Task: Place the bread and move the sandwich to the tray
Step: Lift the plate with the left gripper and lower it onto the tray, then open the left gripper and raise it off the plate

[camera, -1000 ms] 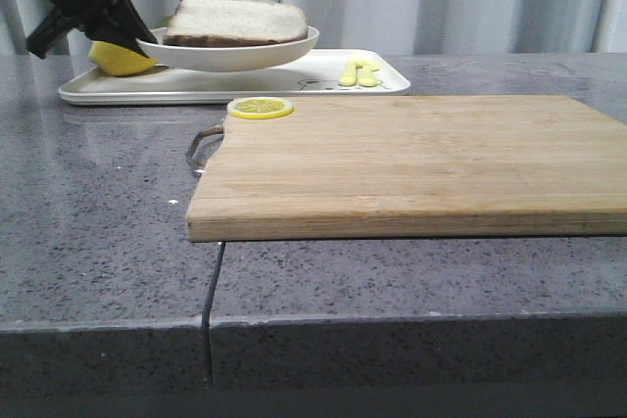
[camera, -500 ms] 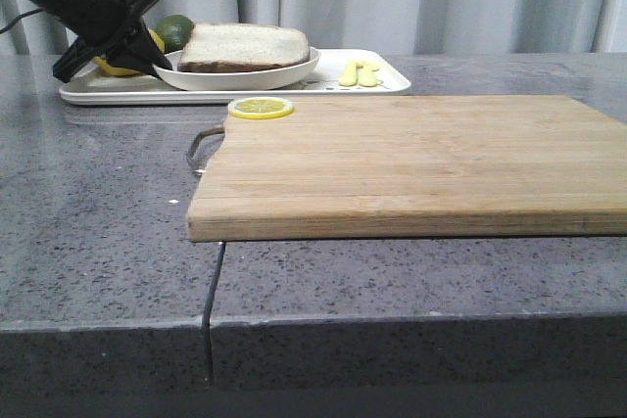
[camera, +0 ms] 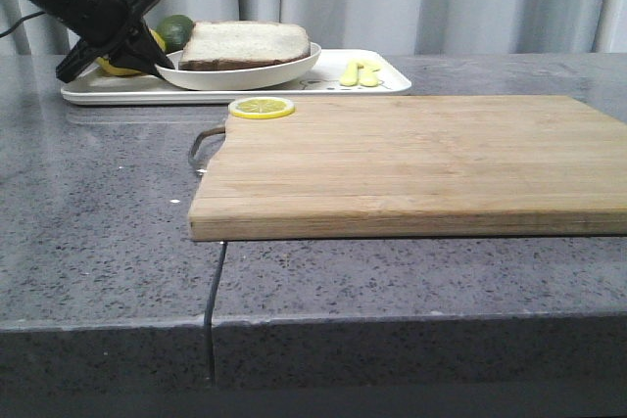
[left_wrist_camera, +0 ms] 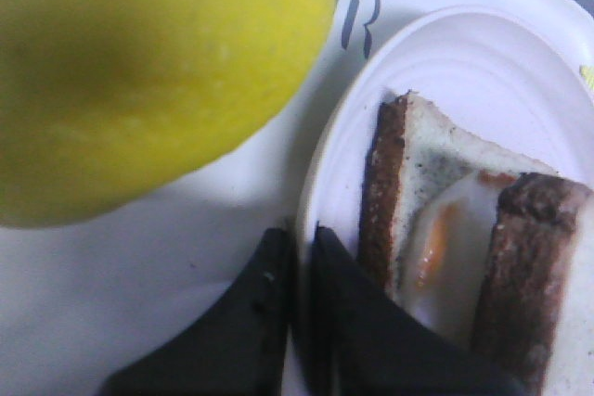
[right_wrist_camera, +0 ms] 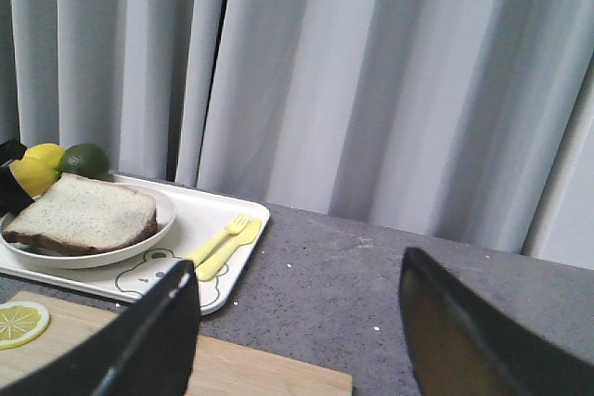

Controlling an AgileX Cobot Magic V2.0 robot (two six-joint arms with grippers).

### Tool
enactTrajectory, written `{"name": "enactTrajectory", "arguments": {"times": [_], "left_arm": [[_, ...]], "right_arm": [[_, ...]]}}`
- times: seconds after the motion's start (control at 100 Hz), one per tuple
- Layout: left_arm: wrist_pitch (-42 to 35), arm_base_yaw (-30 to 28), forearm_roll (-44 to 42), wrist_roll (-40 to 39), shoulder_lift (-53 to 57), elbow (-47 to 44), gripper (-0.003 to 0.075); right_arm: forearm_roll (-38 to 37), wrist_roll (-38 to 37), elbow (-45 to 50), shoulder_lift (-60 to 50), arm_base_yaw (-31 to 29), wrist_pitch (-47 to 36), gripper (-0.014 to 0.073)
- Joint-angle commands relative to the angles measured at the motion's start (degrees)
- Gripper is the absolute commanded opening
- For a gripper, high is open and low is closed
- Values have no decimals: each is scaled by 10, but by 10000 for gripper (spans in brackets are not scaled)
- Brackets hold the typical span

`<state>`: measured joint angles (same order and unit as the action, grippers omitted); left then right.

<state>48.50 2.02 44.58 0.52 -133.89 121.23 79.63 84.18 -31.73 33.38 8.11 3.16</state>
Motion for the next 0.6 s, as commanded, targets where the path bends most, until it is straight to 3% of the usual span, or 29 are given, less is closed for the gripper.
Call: {"name": "enactTrajectory", "arguments": {"times": [0.0, 0.37, 0.59], "left_arm": [[-12, 4, 44, -5, 39, 28, 38], [10, -1, 41, -5, 39, 36, 396], [25, -10, 37, -5, 51, 36, 425]], "right_arm": [[7, 5, -16, -2, 1, -11, 472], [7, 5, -16, -2, 1, -11, 472], [7, 5, -16, -2, 1, -11, 472]]}}
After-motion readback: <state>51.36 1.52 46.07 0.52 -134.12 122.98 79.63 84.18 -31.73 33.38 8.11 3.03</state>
